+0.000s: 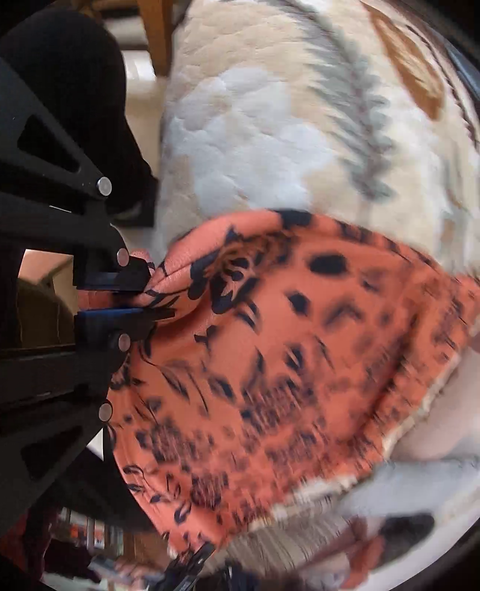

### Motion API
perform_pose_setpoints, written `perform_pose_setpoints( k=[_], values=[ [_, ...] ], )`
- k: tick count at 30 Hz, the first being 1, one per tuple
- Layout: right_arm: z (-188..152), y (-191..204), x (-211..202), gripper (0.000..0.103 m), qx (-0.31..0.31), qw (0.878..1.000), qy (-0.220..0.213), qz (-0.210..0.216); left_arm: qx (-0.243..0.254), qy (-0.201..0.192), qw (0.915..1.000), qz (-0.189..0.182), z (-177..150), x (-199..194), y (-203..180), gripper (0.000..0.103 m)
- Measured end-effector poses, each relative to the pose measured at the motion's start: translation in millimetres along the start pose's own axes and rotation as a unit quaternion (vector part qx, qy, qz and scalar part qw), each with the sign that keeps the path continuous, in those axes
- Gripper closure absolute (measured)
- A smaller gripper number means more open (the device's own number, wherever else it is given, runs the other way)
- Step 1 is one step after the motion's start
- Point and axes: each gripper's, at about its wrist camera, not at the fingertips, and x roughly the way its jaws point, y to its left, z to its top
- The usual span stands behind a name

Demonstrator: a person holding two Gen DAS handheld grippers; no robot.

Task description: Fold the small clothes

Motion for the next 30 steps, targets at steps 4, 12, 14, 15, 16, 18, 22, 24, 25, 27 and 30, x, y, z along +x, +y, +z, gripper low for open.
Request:
perform_pose_setpoints(
  k=[4,12,14,15,16,18,22,24,25,27,30],
  values=[
    [39,9,-37,0.096,-0.006,0.992,-0.101,0.075,0.023,-0.073,0.9948,-0.066,48,-56,-20,0.096],
    [175,-9,-24,0.096,0.044,0.974,-0.203,0.086,-0.029,-0.152,0.9806,-0.12,232,-82,-7,0.096],
    [221,-23,-9,0.096,0.064,0.973,-0.207,0.082,-0.042,-0.15,0.9822,-0.105,279,-68,0,0.096],
    [244,-31,4,0.096,0.076,0.973,-0.201,0.084,-0.051,-0.143,0.9839,-0.095,305,-54,3,0.096],
    [266,-39,22,0.096,0.091,0.975,-0.185,0.081,-0.058,-0.133,0.986,-0.083,325,-39,5,0.095],
    [304,-67,58,0.094,0.16,0.973,-0.151,0.066,-0.096,-0.107,0.9887,-0.043,354,-1,13,0.092],
    [332,-133,135,0.092,0.255,0.963,-0.081,0.021,-0.17,-0.131,0.9753,-0.052,360,32,43,0.089],
    [326,-165,151,0.092,0.311,0.944,-0.088,0.072,-0.199,-0.186,0.9587,-0.082,346,22,55,0.081],
    [322,-177,150,0.092,0.332,0.932,-0.098,0.105,-0.209,-0.222,0.9495,-0.075,336,12,59,0.075],
    [315,-194,140,0.092,0.346,0.918,-0.131,0.145,-0.233,-0.291,0.927,-0.04,310,-12,64,0.047],
    [311,-203,121,0.092,0.341,0.909,-0.156,0.183,-0.239,-0.338,0.9101,-0.02,271,-35,53,0.043]
  ],
)
